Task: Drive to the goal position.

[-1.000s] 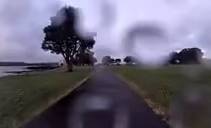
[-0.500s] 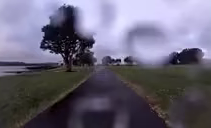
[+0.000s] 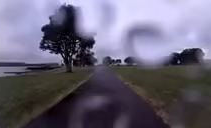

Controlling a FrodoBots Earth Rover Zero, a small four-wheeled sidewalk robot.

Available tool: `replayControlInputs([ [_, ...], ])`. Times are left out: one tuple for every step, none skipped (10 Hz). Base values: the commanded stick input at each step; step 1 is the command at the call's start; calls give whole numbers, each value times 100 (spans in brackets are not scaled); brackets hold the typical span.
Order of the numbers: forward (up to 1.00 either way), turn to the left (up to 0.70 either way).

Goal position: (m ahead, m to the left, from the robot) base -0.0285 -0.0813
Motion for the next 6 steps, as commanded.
replayControlInputs([
  [4, 0],
  [0, 0],
  [0, 0],
  [0, 0],
  [0, 0],
  [0, 0],
])
